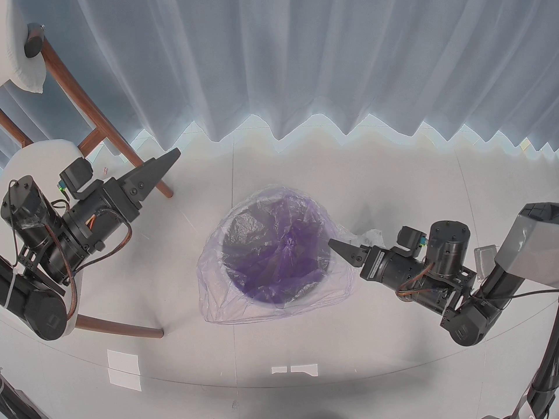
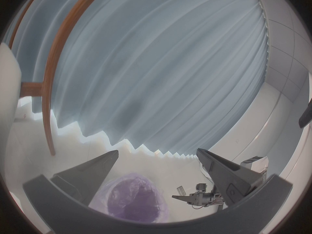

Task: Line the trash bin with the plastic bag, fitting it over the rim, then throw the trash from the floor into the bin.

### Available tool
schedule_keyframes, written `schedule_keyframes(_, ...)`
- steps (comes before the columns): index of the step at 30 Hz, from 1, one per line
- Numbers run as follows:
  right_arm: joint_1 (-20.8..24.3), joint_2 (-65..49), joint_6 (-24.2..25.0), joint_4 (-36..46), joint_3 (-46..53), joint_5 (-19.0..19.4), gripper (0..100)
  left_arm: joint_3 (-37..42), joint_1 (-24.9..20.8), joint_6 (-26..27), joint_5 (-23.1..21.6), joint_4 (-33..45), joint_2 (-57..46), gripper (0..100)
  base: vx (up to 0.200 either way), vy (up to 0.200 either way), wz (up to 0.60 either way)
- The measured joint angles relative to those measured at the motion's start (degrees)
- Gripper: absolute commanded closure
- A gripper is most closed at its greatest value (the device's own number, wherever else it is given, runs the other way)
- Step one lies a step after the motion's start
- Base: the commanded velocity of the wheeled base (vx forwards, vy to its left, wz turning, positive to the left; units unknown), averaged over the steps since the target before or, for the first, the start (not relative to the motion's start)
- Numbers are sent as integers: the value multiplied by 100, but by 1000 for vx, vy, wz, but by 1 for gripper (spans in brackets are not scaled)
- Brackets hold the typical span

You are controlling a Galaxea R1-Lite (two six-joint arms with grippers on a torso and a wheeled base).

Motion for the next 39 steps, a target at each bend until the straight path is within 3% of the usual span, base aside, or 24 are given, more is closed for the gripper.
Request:
schedule_keyframes(8, 33, 278, -468, 1059, -1340, -77, 0, -11, 99, 121, -52, 38, -425, 0, 150, -50, 0)
schedule_keyframes(14, 7, 651, -703, 1591, -2157, -160, 0, 28, 196, 257, -41, -18, -699, 0, 0, 0, 0)
schedule_keyframes(21, 7, 1119, -1059, 1479, -2489, -165, 0, 59, 154, 269, -46, -2, -937, 0, 0, 0, 0)
schedule_keyframes(30, -4, 1403, -1087, 1393, -2638, -160, 0, 188, 85, 272, -63, 4, -1031, 0, 0, 0, 0)
schedule_keyframes(31, -4, 1417, -1081, 1391, -2644, -160, 100, 190, 85, 272, -63, 6, -1031, 0, 0, 0, 0)
schedule_keyframes(39, -6, 1477, -996, 1287, -2699, -154, 100, 221, 83, 272, -63, -11, -1031, 0, 0, 0, 0)
